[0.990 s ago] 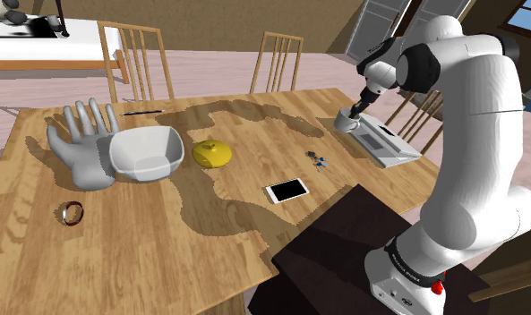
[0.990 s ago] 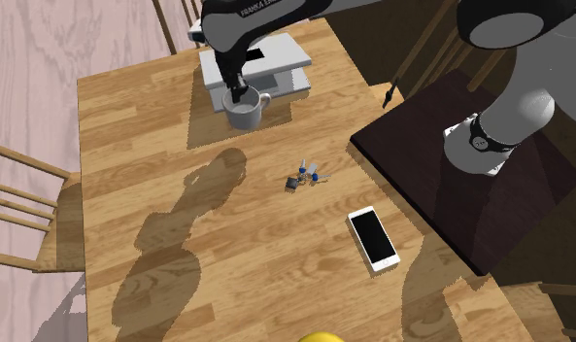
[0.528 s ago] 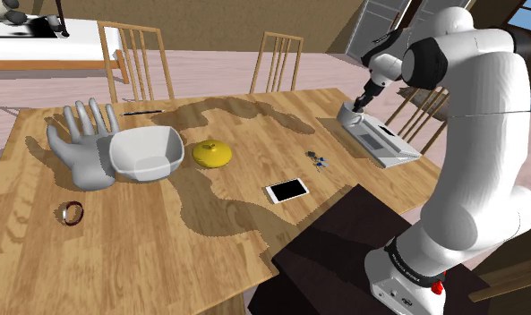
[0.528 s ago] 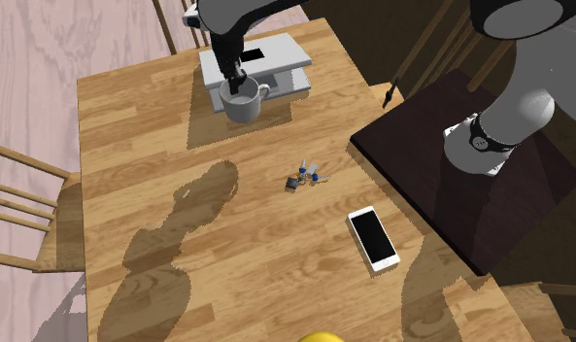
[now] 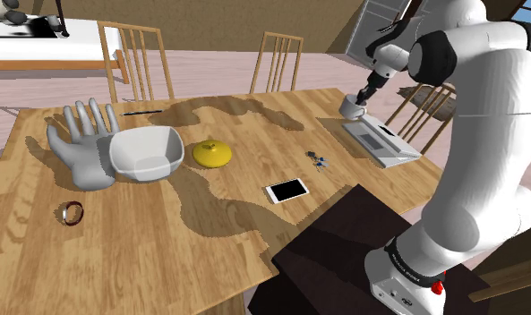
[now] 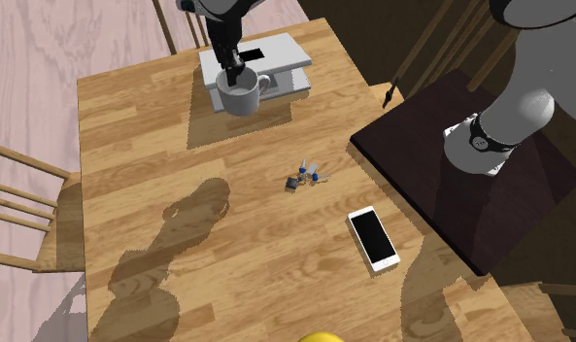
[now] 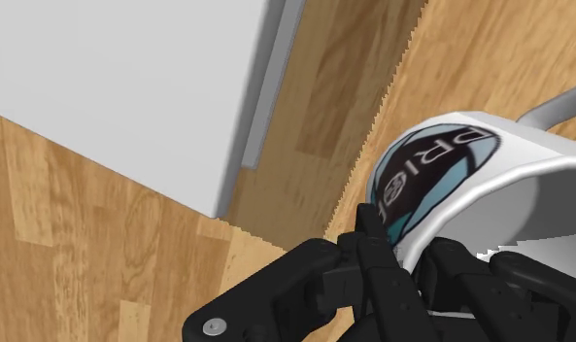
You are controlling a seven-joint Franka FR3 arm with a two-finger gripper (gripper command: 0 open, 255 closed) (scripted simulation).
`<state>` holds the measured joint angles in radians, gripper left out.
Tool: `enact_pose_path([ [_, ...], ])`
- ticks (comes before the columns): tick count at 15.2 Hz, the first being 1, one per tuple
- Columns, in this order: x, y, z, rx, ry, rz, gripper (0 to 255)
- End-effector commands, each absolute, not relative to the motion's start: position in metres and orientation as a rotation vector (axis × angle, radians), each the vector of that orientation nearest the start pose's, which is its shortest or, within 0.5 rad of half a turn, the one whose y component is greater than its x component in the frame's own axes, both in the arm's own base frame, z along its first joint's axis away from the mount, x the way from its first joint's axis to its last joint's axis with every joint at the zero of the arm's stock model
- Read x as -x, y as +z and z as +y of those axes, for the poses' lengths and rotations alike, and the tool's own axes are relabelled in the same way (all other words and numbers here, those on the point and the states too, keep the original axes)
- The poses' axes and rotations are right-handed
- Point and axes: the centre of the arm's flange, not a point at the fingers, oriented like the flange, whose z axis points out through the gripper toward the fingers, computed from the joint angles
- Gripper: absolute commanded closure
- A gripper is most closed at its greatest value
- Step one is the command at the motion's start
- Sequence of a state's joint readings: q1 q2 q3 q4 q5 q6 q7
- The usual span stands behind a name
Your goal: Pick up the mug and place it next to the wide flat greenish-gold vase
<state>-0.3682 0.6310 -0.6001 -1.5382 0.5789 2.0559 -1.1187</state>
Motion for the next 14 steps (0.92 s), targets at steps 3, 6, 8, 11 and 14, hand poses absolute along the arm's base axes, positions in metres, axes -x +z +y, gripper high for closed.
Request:
enact_pose_path([
  [3,-0.477,0.335,-0.469,3.058,-0.238,0.043,255],
  [6,-0.481,0.336,-0.43,3.058,-0.238,0.043,255],
  [8,-0.483,0.336,-0.403,3.058,-0.238,0.043,255],
  [11,-0.486,0.336,-0.364,3.058,-0.238,0.043,255],
  [14,-0.49,0.336,-0.324,3.058,-0.238,0.043,255],
])
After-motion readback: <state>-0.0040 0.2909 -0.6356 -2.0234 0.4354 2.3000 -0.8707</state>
